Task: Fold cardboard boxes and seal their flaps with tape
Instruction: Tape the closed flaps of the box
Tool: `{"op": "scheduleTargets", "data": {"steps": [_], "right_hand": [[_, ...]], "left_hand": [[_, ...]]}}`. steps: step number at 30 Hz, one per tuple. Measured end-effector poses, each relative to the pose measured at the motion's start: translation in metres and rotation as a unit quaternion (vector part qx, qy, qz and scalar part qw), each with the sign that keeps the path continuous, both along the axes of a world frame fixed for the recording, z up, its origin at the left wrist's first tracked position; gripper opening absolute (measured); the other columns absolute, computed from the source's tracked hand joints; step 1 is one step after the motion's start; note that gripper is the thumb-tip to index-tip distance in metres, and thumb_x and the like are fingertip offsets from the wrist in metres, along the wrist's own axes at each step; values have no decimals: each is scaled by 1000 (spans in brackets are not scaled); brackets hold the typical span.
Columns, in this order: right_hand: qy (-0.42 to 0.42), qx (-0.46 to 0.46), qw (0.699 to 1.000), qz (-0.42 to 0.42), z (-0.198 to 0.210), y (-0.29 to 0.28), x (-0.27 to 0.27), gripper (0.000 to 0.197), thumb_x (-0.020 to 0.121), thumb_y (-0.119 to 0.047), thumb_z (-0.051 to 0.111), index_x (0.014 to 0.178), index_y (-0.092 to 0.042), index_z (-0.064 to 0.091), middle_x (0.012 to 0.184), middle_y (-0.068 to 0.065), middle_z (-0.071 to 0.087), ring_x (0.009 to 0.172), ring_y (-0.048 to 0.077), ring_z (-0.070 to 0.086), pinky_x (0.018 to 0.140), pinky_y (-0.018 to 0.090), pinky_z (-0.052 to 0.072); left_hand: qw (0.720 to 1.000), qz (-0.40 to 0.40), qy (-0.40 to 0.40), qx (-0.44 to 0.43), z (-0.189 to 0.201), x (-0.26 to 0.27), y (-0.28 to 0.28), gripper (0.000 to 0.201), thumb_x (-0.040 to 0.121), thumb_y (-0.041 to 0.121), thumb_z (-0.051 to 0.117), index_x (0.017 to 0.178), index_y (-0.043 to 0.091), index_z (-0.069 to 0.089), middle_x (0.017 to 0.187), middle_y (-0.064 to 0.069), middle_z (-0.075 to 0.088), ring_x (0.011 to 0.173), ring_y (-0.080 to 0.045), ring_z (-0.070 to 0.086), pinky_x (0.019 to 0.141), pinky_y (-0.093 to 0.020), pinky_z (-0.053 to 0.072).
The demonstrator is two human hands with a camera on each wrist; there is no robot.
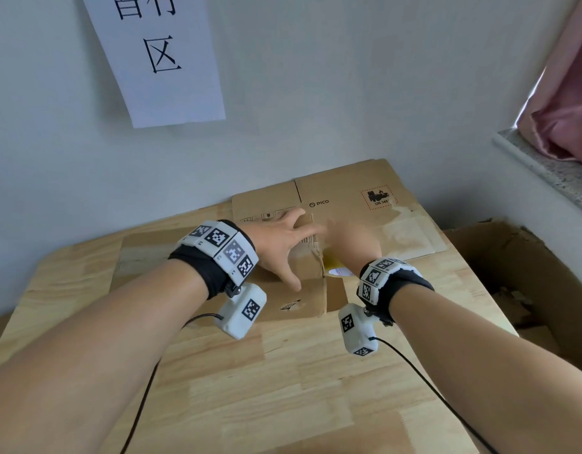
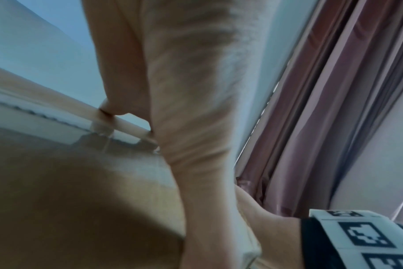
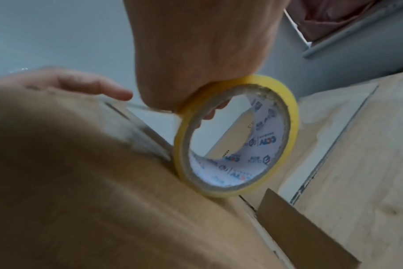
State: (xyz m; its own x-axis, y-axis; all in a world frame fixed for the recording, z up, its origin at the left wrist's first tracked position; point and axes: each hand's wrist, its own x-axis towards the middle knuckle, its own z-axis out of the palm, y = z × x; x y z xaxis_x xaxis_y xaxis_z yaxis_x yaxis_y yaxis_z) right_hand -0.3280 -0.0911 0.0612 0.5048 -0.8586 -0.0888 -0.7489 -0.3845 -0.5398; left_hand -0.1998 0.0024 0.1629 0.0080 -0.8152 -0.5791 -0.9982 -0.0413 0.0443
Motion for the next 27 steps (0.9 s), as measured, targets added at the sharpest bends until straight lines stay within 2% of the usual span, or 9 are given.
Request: {"op": "scheduleTargets", "data": {"steps": [4, 8, 12, 17, 19, 21, 23, 25, 27], "right_hand": [[-29, 61, 995, 68, 4, 2, -6, 33, 99, -22, 26, 100, -9, 57, 102, 13, 60, 88, 30, 54, 71, 35, 40], [-69, 104, 987, 98, 13, 5, -11, 31, 94, -25, 32, 89, -11, 58, 88, 11, 60, 77, 25, 51, 62, 31, 35], [-85, 93, 986, 107, 16, 16, -22, 34, 74, -34, 25, 82, -17, 53, 81, 8, 58, 74, 25, 50, 64, 31, 35], [-67, 53, 990, 114, 32, 17, -28, 12, 91, -22, 41, 83, -18, 49, 74, 4, 56, 71, 24, 52, 56, 28, 33], [-73, 47, 990, 112, 45, 15, -29, 17, 90, -30, 41, 84, -17, 51, 75, 4, 58, 71, 25, 54, 57, 27, 36], [-80, 46, 989, 113, 58, 14, -27, 44, 76, -53, 32, 87, -16, 54, 76, 5, 59, 70, 24, 54, 61, 30, 40], [-80, 54, 988, 119, 67, 14, -26, 72, 58, -64, 19, 90, -13, 57, 79, 6, 61, 71, 22, 54, 66, 33, 44], [-76, 64, 987, 127, 71, 14, -26, 75, 55, -66, 19, 93, -12, 57, 84, 6, 61, 77, 23, 55, 71, 34, 45], [-75, 91, 985, 124, 76, 18, -28, 60, 62, -60, 27, 96, -16, 53, 89, 5, 59, 82, 23, 54, 72, 31, 41]], "left_hand": [[1000, -2, -12, 25, 5, 3, 0, 107, 65, 50, 78, 139, 55, 1, 154, 5, -14, 143, -24, 15, 105, -46, 39], [999, -16, -28, 20, 11, -2, 2, 100, 68, 45, 77, 139, 52, 7, 154, 3, -12, 142, -24, 15, 107, -47, 35], [997, -42, -60, 12, 18, -11, 4, 98, 67, 46, 77, 139, 52, 11, 155, 2, -9, 141, -28, 14, 113, -45, 19], [993, -66, -97, -16, 34, -22, 9, 96, 64, 51, 76, 135, 56, 11, 154, -2, -3, 138, -33, 14, 113, -43, 15], [991, -74, -106, -29, 48, -25, 9, 96, 66, 50, 76, 137, 54, 11, 155, -5, -2, 138, -32, 15, 112, -40, 12], [989, -80, -114, -38, 61, -27, 8, 95, 68, 47, 76, 138, 52, 12, 154, -6, 0, 136, -30, 18, 109, -37, 12], [988, -85, -126, -37, 70, -27, 8, 94, 71, 45, 76, 140, 51, 13, 153, -5, 1, 134, -29, 19, 106, -35, 16], [986, -92, -135, -29, 76, -28, 8, 95, 72, 42, 76, 142, 50, 12, 154, -4, -1, 134, -28, 18, 103, -33, 18], [985, -99, -137, -24, 77, -28, 7, 98, 72, 39, 77, 143, 50, 10, 154, -4, -2, 134, -28, 17, 101, -32, 19]]}}
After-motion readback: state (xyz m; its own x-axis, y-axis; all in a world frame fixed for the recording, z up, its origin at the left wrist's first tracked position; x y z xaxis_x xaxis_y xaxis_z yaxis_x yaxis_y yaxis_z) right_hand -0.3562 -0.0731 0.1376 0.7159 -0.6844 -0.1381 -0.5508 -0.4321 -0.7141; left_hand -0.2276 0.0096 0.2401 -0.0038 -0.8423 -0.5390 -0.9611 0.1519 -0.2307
